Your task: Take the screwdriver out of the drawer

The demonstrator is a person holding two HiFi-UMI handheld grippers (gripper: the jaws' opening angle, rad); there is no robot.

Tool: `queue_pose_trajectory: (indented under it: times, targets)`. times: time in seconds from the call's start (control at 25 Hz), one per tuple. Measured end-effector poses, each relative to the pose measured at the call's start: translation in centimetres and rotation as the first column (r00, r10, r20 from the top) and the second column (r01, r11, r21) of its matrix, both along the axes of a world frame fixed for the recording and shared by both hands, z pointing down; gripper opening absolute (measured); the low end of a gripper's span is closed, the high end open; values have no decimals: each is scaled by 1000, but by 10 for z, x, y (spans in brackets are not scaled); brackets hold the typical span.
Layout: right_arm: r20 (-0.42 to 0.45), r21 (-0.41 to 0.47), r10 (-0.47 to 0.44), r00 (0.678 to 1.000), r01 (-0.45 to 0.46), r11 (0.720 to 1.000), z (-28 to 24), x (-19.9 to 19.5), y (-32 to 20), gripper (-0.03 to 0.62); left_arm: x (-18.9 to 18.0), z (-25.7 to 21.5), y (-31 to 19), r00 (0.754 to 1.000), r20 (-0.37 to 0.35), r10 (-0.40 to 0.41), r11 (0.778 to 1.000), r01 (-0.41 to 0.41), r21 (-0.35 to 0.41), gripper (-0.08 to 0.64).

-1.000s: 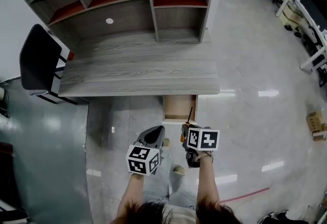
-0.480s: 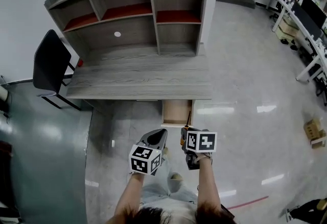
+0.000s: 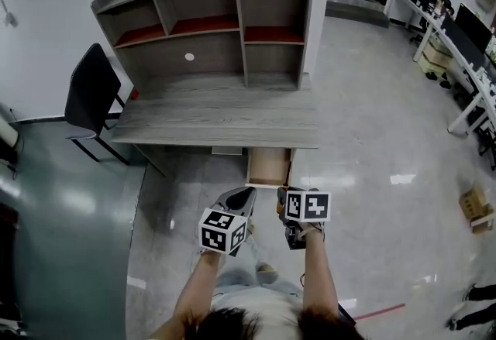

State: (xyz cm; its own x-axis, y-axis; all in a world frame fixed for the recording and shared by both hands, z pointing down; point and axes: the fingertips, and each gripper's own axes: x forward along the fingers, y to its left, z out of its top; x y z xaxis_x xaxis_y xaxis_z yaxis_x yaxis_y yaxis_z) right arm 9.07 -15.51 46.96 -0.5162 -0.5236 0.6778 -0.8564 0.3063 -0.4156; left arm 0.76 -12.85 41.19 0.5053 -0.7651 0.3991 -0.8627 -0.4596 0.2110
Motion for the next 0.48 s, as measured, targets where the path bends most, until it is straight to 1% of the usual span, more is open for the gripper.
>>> queue_pose_trajectory:
  times: [0.24, 0.48]
  targets:
    - [-2, 43, -29, 1000, 29, 999, -21, 3, 14, 85, 8, -15, 18, 1000, 8, -7, 999, 6, 31, 18]
    - [-6, 76, -41, 999, 42, 996, -34, 4, 26, 84, 12, -27, 29, 1000, 16, 3, 998, -4, 60, 18]
